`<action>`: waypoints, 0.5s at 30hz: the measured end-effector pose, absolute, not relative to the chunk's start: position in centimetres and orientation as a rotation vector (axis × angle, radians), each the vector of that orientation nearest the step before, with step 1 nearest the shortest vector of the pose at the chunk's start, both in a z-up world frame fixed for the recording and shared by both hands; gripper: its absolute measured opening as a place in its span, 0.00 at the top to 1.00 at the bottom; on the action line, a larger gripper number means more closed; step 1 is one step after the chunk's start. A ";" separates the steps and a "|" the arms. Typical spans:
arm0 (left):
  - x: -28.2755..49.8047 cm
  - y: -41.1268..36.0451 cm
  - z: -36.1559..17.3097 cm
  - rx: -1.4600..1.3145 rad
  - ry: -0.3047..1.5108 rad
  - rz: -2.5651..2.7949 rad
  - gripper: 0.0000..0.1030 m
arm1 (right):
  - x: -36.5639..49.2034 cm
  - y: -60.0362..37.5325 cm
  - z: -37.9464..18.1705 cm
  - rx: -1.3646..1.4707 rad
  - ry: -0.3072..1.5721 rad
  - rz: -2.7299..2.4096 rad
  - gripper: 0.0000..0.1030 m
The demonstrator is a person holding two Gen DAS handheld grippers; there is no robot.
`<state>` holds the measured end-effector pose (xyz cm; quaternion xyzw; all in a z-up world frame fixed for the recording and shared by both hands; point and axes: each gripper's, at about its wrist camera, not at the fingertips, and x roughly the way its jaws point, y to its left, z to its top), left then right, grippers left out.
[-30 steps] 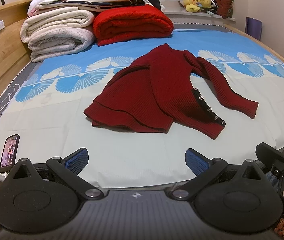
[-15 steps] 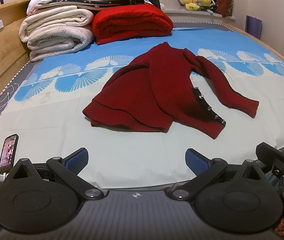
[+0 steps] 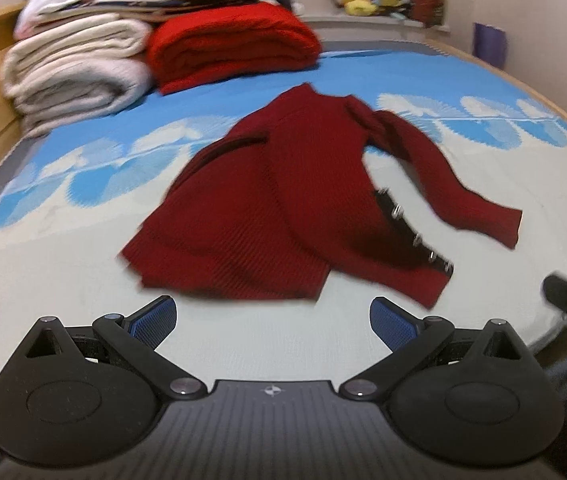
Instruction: Fold small clothes
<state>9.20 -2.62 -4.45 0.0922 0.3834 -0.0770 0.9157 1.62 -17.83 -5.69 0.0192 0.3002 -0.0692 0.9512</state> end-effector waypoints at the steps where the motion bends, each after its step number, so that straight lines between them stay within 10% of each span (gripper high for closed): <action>1: 11.0 -3.3 -5.3 0.193 0.796 -0.190 0.00 | 2.6 -18.6 -6.1 0.054 0.610 -0.179 0.01; 10: 23.9 -11.9 -13.2 0.285 0.980 -0.472 0.03 | 13.2 -23.7 -10.6 0.162 0.647 -0.385 0.01; 11: 24.8 -12.8 -14.1 0.313 0.995 -0.486 0.32 | 14.1 -24.1 -11.5 0.158 0.658 -0.405 0.01; 12: 25.8 -13.5 -14.9 0.355 1.013 -0.476 0.84 | 14.8 -24.4 -12.3 0.154 0.676 -0.420 0.01; 15: 29.2 -11.9 -13.1 0.266 1.067 -0.412 0.86 | 16.2 -25.8 -13.8 0.213 0.752 -0.467 0.01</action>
